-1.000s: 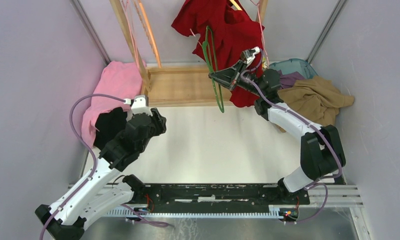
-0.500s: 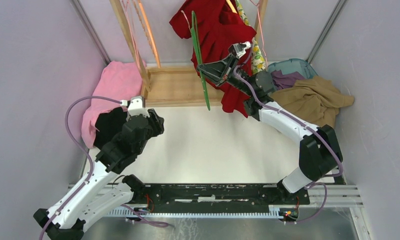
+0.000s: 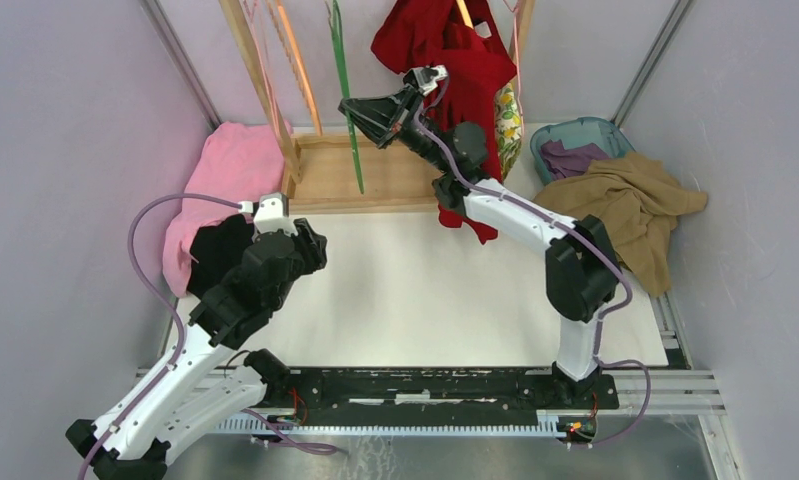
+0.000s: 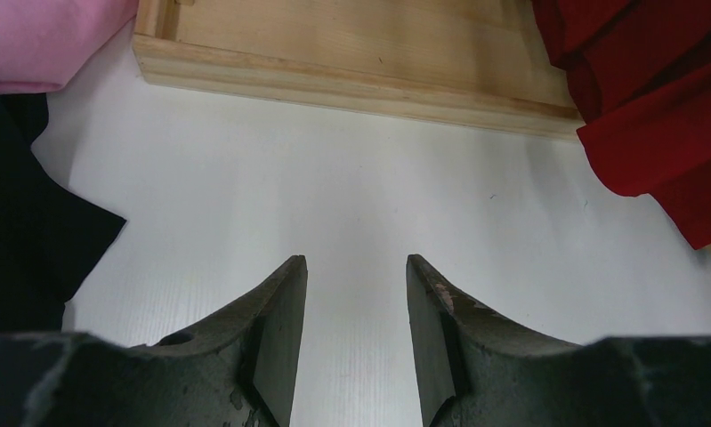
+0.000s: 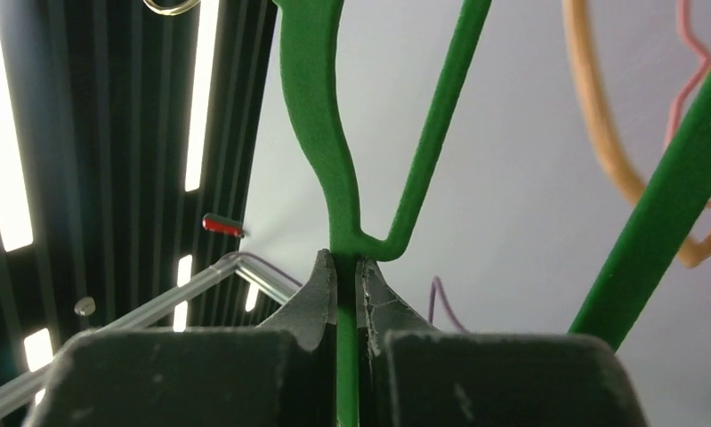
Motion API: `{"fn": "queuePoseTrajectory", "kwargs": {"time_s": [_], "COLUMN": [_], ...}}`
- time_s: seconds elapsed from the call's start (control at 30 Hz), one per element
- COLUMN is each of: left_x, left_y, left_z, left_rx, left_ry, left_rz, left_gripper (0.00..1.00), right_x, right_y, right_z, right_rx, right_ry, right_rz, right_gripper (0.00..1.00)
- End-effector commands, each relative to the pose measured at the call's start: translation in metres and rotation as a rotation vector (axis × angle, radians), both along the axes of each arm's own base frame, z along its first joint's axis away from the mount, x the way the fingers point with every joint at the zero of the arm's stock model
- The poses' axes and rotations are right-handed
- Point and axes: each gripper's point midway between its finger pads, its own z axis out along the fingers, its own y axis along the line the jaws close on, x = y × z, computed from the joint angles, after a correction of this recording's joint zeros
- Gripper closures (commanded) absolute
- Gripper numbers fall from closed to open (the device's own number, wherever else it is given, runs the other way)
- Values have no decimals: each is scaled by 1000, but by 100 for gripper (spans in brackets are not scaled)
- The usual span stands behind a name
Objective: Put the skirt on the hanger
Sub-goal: Place the hanger at the clothesline.
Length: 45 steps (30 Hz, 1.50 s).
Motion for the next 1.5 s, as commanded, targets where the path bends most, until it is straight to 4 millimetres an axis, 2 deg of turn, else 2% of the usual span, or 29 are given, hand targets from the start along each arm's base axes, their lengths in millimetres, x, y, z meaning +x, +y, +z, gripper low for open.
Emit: {"fn": "queuePoseTrajectory", "kwargs": {"time_s": [0.0, 0.1, 0.2, 0.4, 0.53, 0.83, 1.0, 1.03, 1.1, 1.13, 1.17, 1.47], "left_x": [1, 1, 0, -1, -2, -1, -1, -1, -1, -2, -2, 0], "left_y": [1, 2, 3, 8, 8, 5, 6, 6, 7, 8, 8, 5], "left_z": [22, 24, 24, 25, 26, 24, 23, 23, 22, 22, 22, 17], "left_rx": [-37, -33, -24, -9, -8, -13, -12, -12, -10, -9, -12, -22], "left_ry": [-48, -51, -49, -51, -50, -46, -46, -45, -45, -44, -47, -39], "left_rz": [15, 15, 17, 25, 24, 14, 21, 21, 26, 28, 29, 29], "left_gripper": [47, 47, 47, 47, 47, 47, 47, 47, 47, 46, 46, 46], "right_x": [13, 29, 47, 87, 110, 140, 142, 141, 136, 131, 127, 70], "right_y": [-3, 1, 4, 12, 9, 10, 13, 12, 13, 12, 12, -4], "right_z": [37, 46, 46, 31, 23, 4, -17, -22, -35, -39, -48, -113], "right_rx": [128, 153, 185, 215, 229, 226, 196, 195, 179, 170, 156, 12], "right_ry": [-38, -54, -51, -4, 26, 76, 95, 99, 105, 102, 107, 102], "right_rz": [-34, -69, -102, -147, -180, -209, -207, -207, -197, -191, -190, -190], "right_gripper": [99, 99, 99, 99, 99, 99, 97, 91, 66, 41, 32, 12]}}
